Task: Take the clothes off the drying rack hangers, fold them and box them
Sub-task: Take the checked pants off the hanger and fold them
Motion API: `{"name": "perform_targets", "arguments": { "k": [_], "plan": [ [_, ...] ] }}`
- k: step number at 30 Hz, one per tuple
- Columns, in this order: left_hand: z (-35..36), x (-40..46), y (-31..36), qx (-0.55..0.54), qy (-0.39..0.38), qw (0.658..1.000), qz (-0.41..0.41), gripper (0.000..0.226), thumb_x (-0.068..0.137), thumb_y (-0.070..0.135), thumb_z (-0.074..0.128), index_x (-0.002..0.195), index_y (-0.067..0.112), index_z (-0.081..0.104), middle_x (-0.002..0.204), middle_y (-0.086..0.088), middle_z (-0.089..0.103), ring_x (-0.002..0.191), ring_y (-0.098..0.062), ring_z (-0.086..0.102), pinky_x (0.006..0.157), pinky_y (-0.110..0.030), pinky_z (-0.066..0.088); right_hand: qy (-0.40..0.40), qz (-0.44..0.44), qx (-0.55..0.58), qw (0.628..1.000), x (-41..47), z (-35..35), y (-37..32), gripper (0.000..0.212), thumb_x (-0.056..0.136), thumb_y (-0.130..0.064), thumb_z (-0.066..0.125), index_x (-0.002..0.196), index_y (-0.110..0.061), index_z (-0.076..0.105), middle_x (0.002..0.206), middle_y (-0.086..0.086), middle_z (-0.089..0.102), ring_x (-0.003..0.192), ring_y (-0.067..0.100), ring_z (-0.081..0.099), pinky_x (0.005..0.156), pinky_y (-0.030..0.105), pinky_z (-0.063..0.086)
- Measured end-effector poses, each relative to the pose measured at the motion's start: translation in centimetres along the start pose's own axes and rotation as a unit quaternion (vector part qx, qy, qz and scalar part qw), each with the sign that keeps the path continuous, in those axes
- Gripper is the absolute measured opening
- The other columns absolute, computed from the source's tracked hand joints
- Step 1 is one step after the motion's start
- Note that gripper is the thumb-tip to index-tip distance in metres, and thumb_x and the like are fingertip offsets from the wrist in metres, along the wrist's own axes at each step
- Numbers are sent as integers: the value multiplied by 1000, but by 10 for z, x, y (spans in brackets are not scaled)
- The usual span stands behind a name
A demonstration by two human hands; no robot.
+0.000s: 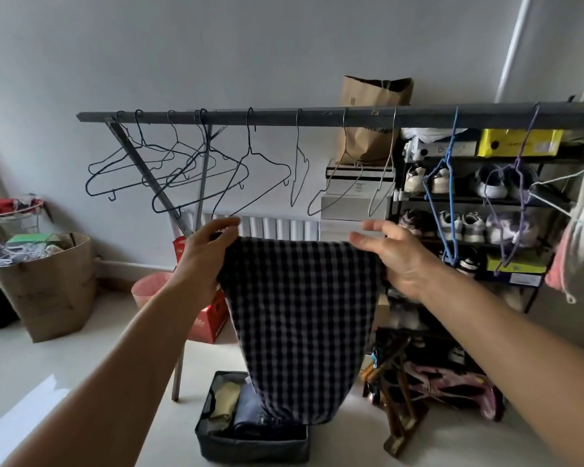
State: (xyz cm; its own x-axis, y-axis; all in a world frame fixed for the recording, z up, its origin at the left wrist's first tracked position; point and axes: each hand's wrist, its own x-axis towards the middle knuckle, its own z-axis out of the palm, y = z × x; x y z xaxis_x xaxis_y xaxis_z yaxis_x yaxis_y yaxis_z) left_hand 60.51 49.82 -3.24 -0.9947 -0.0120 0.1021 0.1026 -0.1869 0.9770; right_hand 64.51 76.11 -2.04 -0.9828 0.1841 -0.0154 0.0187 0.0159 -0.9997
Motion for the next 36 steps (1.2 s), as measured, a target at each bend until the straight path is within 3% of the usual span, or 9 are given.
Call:
{"name": "perform_targets", "arguments": {
  "k": [3, 6, 10, 14, 20, 25, 31, 33, 36],
  "plan": [
    [-11, 0, 3, 10, -112, 994, 5, 53, 72, 6, 74, 123, 9, 61, 107, -10, 67, 100, -22, 65, 82, -27, 55, -105, -4, -54, 993, -2, -3, -4, 47, 69, -2, 80, 110, -11, 59, 107, 12, 64, 104, 29, 62, 96, 41, 50],
    [-19, 1, 3, 283, -153, 945, 60, 76, 69, -2, 80, 137, 12, 48, 117, -7, 62, 108, -20, 61, 88, -26, 51, -69, -71, -200, 975, -2, -3, -3, 36, 79, 12, 67, 102, -15, 61, 103, 6, 64, 100, 22, 62, 88, 28, 52],
    [-21, 4, 2, 457, -113, 869, 150, 36, 86, 8, 70, 118, 18, 57, 98, 2, 61, 91, -15, 59, 72, -17, 44, -44, -121, -276, 952, -2, -4, 0, 18, 89, 0, 65, 100, -14, 67, 92, -3, 67, 85, 5, 61, 68, 10, 45],
    [-28, 8, -4, 481, -102, 846, 208, 8, 89, 19, 68, 84, 18, 62, 72, 2, 60, 68, -15, 57, 65, -29, 44, -29, -149, -321, 935, -1, -8, 2, 11, 93, -12, 63, 99, -11, 71, 97, 1, 72, 92, 12, 66, 87, 29, 53],
    [-37, 14, -4, 367, -124, 899, 204, 24, 69, 41, 82, 77, 20, 74, 80, -12, 64, 77, -29, 61, 74, -46, 50, -11, -175, -275, 945, -6, -11, -9, 5, 90, -14, 67, 89, -11, 72, 94, 6, 69, 92, 21, 66, 87, 33, 53],
    [-39, 8, -2, 47, -128, 989, 50, 77, 46, 39, 95, 107, 1, 68, 109, -13, 72, 102, -23, 69, 84, -29, 56, -53, -146, -81, 985, -6, -8, -20, 16, 85, -16, 71, 100, -10, 73, 102, 4, 75, 99, 19, 70, 97, 35, 50],
    [-11, -11, -28, -272, -108, 953, -84, 61, 79, 54, 54, 111, 5, 72, 103, -13, 74, 88, -26, 73, 68, -41, 61, -89, -152, 2, 984, -5, 24, -29, 18, 98, -24, 54, 109, -16, 66, 107, 0, 73, 99, 15, 70, 86, 31, 54],
    [-5, -18, -44, -296, -127, 940, -115, 73, 70, 72, 48, 95, 11, 80, 102, -13, 75, 90, -28, 73, 71, -45, 61, -89, -148, 5, 985, -4, 30, -32, 18, 99, -27, 52, 109, -18, 64, 106, -1, 72, 96, 13, 70, 81, 28, 54],
    [-5, -25, -63, -244, -220, 932, -157, 103, 40, 79, 74, 118, 13, 71, 127, -19, 63, 117, -38, 60, 96, -55, 50, -79, -128, 13, 989, 4, 32, -33, 18, 100, -30, 51, 109, -21, 63, 109, 0, 71, 101, 17, 68, 86, 32, 53]
  ]
}}
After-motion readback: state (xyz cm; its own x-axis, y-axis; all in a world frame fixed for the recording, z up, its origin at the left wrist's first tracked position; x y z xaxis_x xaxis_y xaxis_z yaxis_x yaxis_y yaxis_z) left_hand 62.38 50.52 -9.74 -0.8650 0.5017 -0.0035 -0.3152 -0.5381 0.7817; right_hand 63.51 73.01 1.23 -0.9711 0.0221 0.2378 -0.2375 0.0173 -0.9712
